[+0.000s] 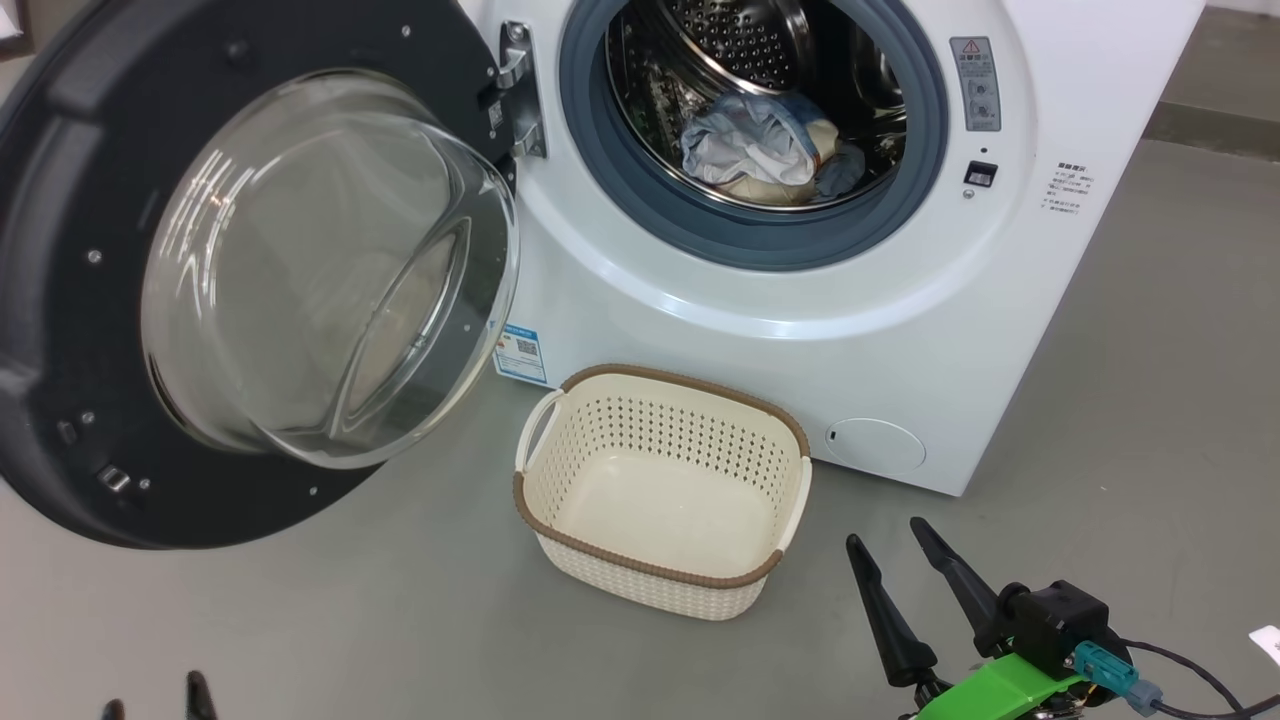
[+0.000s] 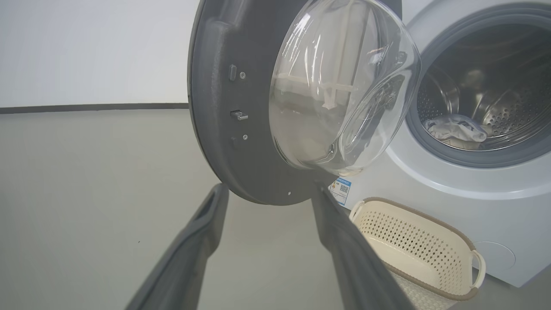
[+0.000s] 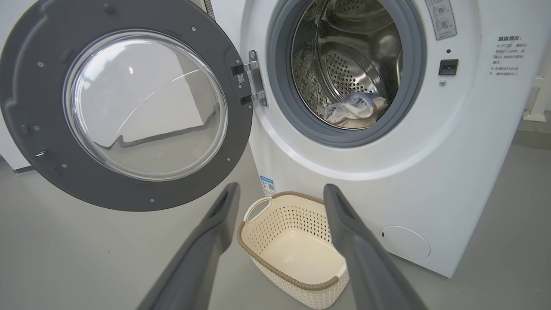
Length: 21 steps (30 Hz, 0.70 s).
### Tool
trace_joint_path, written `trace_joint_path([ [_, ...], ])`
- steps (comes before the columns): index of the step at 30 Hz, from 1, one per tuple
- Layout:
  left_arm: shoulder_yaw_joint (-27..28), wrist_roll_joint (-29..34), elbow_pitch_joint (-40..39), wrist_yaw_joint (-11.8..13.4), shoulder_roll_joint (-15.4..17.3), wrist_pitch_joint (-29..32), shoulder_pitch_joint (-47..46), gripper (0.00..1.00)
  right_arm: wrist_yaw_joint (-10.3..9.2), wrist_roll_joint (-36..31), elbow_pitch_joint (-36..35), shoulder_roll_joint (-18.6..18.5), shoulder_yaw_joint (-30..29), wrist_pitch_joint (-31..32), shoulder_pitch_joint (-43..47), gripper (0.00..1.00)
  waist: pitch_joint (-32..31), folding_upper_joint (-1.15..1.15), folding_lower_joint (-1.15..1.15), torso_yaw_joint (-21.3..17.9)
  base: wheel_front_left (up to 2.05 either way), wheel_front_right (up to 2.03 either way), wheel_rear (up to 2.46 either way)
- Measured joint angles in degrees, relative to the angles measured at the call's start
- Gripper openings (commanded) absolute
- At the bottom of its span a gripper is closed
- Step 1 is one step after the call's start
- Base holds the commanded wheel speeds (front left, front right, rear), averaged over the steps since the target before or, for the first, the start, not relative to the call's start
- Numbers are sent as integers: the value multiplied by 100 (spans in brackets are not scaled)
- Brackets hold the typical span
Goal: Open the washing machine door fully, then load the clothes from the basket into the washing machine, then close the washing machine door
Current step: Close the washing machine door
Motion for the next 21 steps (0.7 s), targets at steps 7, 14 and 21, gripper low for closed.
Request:
trace_joint_path([
  [7,-7,-133,0,-3,0,0,0,0,0,0,-1,-5,-4,0,0,100,35,0,0,-30,0,0,0],
  [14,14,-285,0,-25,-2,0,-7,0,0,0,-2,-27,-11,0,0,100,78,0,0,-45,0,0,0],
  [21,651,-1879,-21,-91,-5,0,-254,0,0,0,-26,-33,-33,0,-1,100,128,0,0,-34,0,0,0],
])
